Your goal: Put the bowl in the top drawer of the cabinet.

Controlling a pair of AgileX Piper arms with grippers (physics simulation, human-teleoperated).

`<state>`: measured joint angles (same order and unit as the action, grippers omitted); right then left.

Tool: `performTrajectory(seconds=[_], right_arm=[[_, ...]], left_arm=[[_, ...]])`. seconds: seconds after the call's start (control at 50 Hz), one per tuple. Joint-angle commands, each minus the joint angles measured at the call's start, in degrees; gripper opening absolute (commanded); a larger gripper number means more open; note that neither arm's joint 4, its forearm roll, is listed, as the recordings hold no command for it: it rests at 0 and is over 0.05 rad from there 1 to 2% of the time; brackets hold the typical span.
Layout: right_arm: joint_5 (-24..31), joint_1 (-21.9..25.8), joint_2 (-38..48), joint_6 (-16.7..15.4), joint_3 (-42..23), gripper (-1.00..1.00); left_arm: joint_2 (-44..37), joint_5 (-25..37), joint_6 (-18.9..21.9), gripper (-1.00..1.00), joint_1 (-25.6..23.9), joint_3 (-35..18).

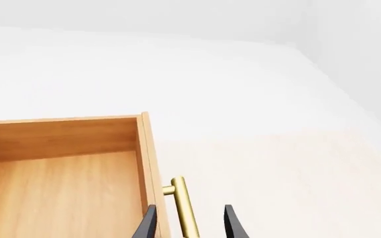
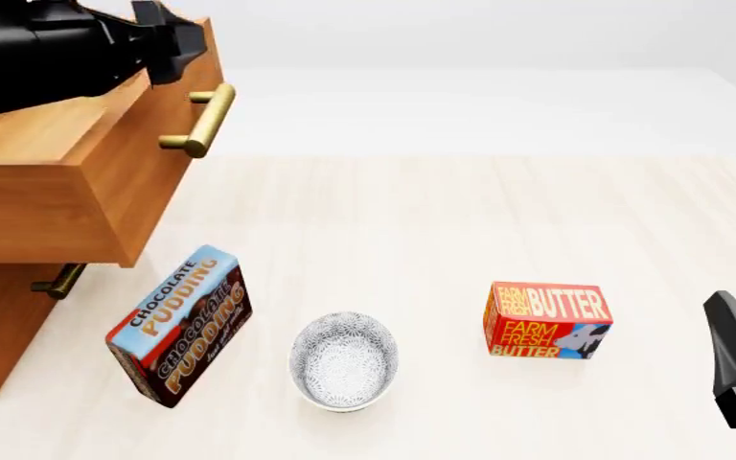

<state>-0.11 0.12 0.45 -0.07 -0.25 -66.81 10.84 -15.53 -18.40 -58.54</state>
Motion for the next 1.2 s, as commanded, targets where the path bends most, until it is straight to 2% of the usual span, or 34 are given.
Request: performTrajectory(seconds=[0.02, 0.36, 0.52, 1.2], right_arm=[[0.0, 0.0, 0.0, 0.0, 0.0, 1.0], [0.0, 0.0, 0.0, 0.0, 0.0, 1.0], [0.0, 0.0, 0.0, 0.0, 0.0, 1.0], [0.0, 0.0, 0.0, 0.0, 0.0, 1.0]], left_arm=[[5.0, 1.4, 4.5, 1.0, -1.3, -2.4], [9.0, 3.7, 5.5, 1.0, -2.1, -2.9], [11.1, 4.8, 6.1, 1.0, -4.0, -3.0], [18.8, 5.8, 6.0, 1.0, -11.1, 2.9]])
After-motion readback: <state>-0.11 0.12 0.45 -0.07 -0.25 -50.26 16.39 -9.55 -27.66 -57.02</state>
